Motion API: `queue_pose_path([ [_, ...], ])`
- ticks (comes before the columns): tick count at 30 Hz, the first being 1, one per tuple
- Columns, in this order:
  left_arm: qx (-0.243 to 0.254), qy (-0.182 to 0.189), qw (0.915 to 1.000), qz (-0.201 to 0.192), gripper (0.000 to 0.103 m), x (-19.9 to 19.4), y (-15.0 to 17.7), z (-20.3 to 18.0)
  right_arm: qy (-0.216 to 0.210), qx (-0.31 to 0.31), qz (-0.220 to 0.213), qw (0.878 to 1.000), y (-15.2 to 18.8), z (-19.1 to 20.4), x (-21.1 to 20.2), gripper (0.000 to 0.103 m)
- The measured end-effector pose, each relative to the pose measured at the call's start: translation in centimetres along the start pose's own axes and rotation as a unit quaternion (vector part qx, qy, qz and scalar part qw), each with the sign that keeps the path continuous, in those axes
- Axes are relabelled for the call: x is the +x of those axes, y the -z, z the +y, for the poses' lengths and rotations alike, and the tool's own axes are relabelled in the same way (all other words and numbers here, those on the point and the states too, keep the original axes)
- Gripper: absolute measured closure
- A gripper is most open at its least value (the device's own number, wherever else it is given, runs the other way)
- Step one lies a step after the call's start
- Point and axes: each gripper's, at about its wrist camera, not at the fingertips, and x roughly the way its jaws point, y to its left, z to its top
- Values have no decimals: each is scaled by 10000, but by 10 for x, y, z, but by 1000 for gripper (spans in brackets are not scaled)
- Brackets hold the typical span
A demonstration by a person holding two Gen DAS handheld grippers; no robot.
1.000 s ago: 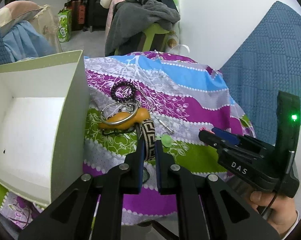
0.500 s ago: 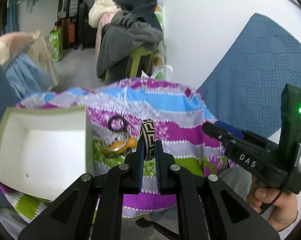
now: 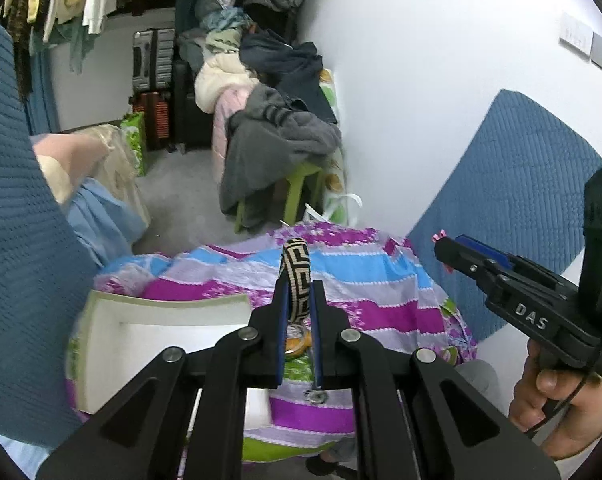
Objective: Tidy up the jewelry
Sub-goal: 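Carry both items into the white box and open both tools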
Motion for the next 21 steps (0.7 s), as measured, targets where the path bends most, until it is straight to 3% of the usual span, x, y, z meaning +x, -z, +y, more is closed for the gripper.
queue_pose_path([
  [10, -9, -266, 9996, -55, 93, -12, 13, 62, -262, -257, 47, 9993, 7, 73, 35, 72],
  [21, -576, -501, 9954, 584, 93, 36, 75, 139, -400, -488, 1107, 9918, 72, 116, 110, 71],
])
